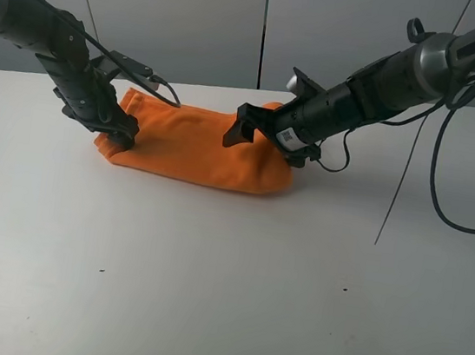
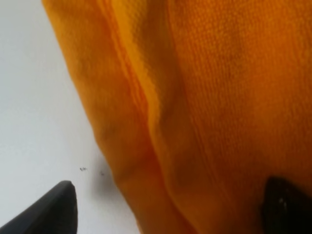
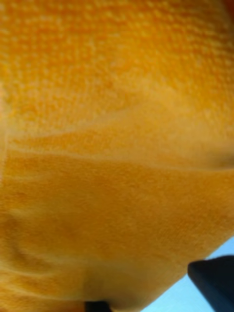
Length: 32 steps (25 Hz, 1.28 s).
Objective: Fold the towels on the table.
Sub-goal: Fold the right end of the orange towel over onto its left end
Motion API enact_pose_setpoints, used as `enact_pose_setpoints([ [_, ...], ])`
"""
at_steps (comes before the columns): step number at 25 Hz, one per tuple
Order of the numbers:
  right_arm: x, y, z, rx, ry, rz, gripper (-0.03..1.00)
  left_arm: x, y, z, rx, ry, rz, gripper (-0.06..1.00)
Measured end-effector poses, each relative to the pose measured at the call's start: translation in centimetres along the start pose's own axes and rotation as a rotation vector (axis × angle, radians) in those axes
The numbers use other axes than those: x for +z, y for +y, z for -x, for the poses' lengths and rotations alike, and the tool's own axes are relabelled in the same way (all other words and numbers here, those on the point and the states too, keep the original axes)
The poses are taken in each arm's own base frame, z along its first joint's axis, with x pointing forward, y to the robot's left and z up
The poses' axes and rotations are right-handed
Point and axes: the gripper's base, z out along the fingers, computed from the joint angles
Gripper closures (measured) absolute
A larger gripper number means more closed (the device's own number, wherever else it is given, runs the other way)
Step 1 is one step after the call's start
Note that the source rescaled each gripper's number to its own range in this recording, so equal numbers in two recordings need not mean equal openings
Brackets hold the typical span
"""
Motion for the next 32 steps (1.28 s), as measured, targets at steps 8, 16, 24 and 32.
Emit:
enact_pose_setpoints([
  [8,0.0,-0.5,-0.6,-0.008,0.064,-0.055,0.87,0.0,0.0,0.0,0.006,0.001,0.004,-0.04],
  [16,-1.4,-0.7,-0.3,0.030,0.103,-0.009,0.87,-0.1,-0.7,-0.2,0.012,0.047,-0.009,-0.04],
  [24,-4.4,2.3,1.1,0.006,0.092,0.078,0.87,-0.6,-5.2,0.2,0.088,0.093,-0.018,-0.04],
  [32,-2.8,6.8,2.4,-0.062,0.064,0.156,0.87,-0.7,-5.7,0.2,0.040,0.097,0.015,-0.04],
])
